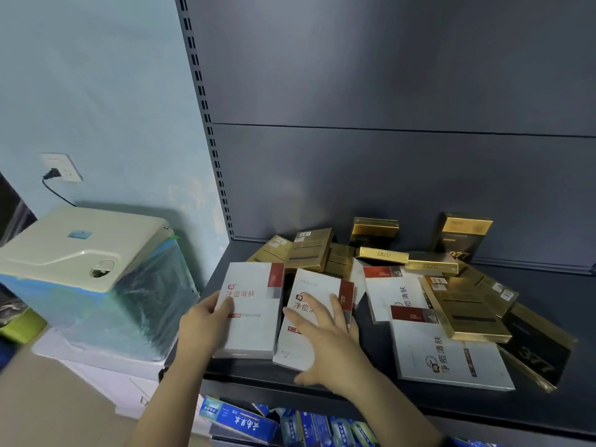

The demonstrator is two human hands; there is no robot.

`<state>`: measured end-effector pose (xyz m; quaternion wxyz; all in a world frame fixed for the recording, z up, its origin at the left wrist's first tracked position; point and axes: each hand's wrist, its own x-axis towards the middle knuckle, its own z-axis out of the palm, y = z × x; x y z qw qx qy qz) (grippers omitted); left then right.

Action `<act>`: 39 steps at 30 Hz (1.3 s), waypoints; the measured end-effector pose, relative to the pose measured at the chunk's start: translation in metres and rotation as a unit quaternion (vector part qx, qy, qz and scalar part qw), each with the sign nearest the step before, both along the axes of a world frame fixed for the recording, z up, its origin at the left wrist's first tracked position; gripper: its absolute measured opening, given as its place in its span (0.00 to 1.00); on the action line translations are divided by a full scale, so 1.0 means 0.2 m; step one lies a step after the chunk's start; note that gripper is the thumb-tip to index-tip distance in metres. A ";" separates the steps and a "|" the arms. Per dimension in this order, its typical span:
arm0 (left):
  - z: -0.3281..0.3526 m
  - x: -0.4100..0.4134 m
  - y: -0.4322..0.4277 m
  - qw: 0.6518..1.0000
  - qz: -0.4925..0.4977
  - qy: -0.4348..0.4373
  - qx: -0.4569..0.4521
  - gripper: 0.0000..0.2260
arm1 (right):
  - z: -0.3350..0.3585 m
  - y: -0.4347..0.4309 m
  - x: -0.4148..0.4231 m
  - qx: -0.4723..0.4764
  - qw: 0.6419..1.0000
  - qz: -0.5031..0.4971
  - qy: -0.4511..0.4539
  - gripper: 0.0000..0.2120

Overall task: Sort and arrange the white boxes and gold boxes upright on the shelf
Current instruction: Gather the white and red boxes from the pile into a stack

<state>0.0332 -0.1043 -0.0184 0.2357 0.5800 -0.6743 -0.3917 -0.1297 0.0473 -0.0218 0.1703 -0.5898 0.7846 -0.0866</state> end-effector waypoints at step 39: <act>0.02 0.02 -0.05 0.987 -0.123 -0.103 -0.002 0.14 | -0.03 0.01 -0.48 -0.076 0.958 -0.276 0.009 0.30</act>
